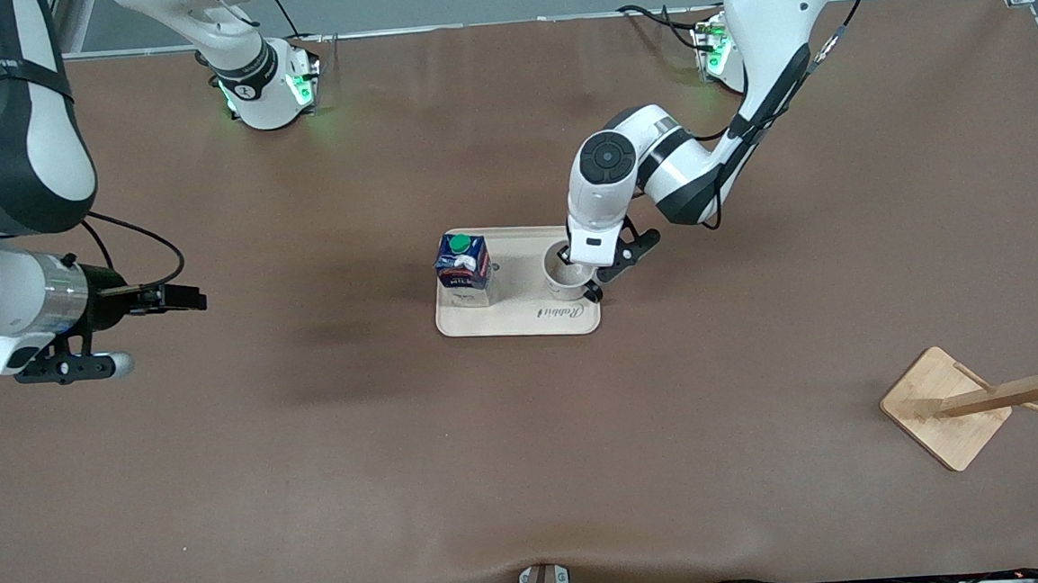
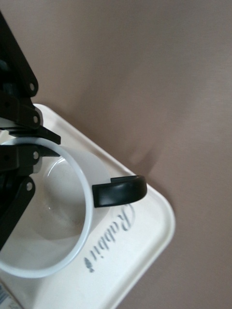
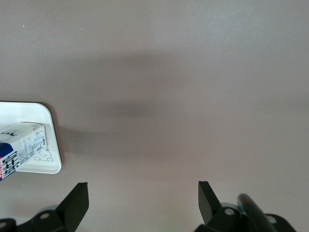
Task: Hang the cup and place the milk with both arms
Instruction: 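Lift the mug with the left gripper while the right gripper grasps the milk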
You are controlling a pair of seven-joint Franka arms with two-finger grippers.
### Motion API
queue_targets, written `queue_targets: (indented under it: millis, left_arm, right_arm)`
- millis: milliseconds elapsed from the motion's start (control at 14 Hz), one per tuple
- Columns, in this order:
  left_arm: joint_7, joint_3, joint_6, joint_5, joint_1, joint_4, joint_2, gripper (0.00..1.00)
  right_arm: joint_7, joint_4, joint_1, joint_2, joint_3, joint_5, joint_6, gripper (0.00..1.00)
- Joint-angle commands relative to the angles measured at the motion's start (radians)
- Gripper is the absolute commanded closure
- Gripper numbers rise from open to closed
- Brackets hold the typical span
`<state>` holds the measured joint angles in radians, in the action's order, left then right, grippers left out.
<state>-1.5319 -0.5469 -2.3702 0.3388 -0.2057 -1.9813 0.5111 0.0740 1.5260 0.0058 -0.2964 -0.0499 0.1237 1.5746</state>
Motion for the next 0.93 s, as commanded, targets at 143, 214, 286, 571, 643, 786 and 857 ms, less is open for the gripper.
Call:
queue_targets:
  millis: [143, 214, 286, 571, 643, 786, 857]
  left_arm:
    - [-0.002, -0.002, 0.043, 0.037, 0.040, 0.064, -0.104, 1.00]
    - [0.013, -0.002, 0.107, 0.039, 0.052, 0.091, -0.121, 1.00]
    - [0.050, -0.004, 0.171, 0.039, 0.063, 0.134, -0.129, 1.00]
    - [0.266, -0.005, 0.386, 0.026, 0.152, 0.258, -0.178, 1.00]
    - [0.336, -0.007, 0.405, 0.023, 0.188, 0.263, -0.201, 1.00]
    - [0.490, -0.008, 0.439, -0.026, 0.264, 0.266, -0.232, 1.00]
    - [0.569, -0.008, 0.445, -0.055, 0.300, 0.269, -0.247, 1.00]
  right_arm:
    - [0.084, 0.046, 0.068, 0.032, -0.005, 0.054, 0.054, 0.00]
    - [0.087, 0.045, 0.097, 0.031, -0.008, 0.092, 0.064, 0.00]
    - [0.113, 0.046, 0.129, 0.026, -0.008, 0.102, 0.091, 0.00]
    - [0.289, 0.045, 0.268, -0.001, -0.008, 0.102, 0.160, 0.00]
    - [0.323, 0.045, 0.311, -0.015, -0.008, 0.102, 0.177, 0.00]
    - [0.421, 0.046, 0.382, -0.053, -0.008, 0.097, 0.234, 0.00]
    - [0.452, 0.045, 0.434, -0.085, -0.007, 0.093, 0.242, 0.00]
